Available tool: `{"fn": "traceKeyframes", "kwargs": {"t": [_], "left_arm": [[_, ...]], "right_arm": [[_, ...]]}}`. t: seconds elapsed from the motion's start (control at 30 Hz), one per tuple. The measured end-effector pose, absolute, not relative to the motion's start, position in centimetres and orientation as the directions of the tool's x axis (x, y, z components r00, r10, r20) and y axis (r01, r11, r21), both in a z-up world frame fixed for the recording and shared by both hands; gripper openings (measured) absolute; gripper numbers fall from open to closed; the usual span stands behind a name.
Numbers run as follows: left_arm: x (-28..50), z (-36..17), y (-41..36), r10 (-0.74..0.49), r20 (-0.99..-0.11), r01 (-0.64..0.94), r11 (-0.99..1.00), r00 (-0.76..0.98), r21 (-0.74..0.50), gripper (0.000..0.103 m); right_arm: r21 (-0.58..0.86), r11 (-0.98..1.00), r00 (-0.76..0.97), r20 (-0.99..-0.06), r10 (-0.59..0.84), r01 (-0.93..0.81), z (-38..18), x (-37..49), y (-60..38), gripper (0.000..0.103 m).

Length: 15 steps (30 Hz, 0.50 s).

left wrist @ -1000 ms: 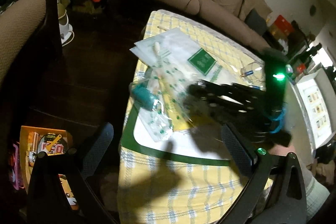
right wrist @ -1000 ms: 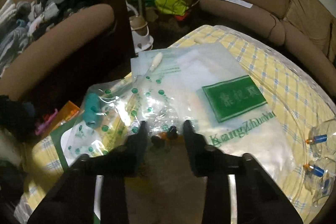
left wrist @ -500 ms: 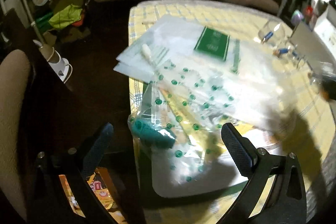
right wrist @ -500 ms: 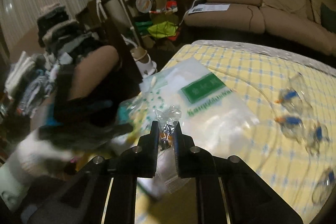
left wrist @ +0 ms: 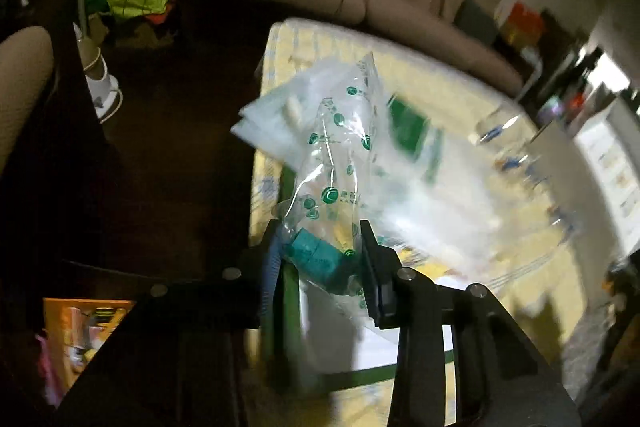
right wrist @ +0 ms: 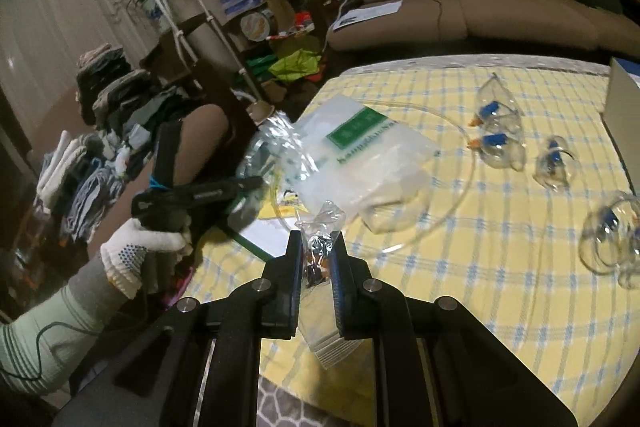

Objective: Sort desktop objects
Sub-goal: 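Grasp the teal item in the green-dotted bag with the left tool while the right tool grasps small orange parts, then carry the bag toward the case while the right tool drops orange parts into a large cup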

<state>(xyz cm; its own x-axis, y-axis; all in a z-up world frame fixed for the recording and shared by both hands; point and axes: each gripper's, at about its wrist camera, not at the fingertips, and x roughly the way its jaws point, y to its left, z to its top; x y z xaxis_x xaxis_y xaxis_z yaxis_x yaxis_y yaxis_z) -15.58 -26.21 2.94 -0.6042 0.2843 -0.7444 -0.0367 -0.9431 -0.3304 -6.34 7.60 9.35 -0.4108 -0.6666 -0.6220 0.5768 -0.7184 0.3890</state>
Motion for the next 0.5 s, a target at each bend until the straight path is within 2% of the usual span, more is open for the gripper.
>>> {"fn": "traceKeyframes", "kwargs": {"t": [0.2, 0.5], "left_arm": [[-12.6, 6.7, -23.1, 0.351, -0.684, -0.141, -0.928, -0.639, -0.344, 0.033], [-7.2, 12.3, -6.2, 0.588, -0.637, -0.49, -0.797, -0.499, -0.352, 0.033]], "right_arm": [[0.385, -0.729, -0.468, -0.578, -0.668, 0.566, 12.4, -4.6, 11.5, 0.013], [0.338, -0.826, -0.579, -0.593, -0.56, 0.452, 15.4, -1.2, 22.8, 0.013]]}}
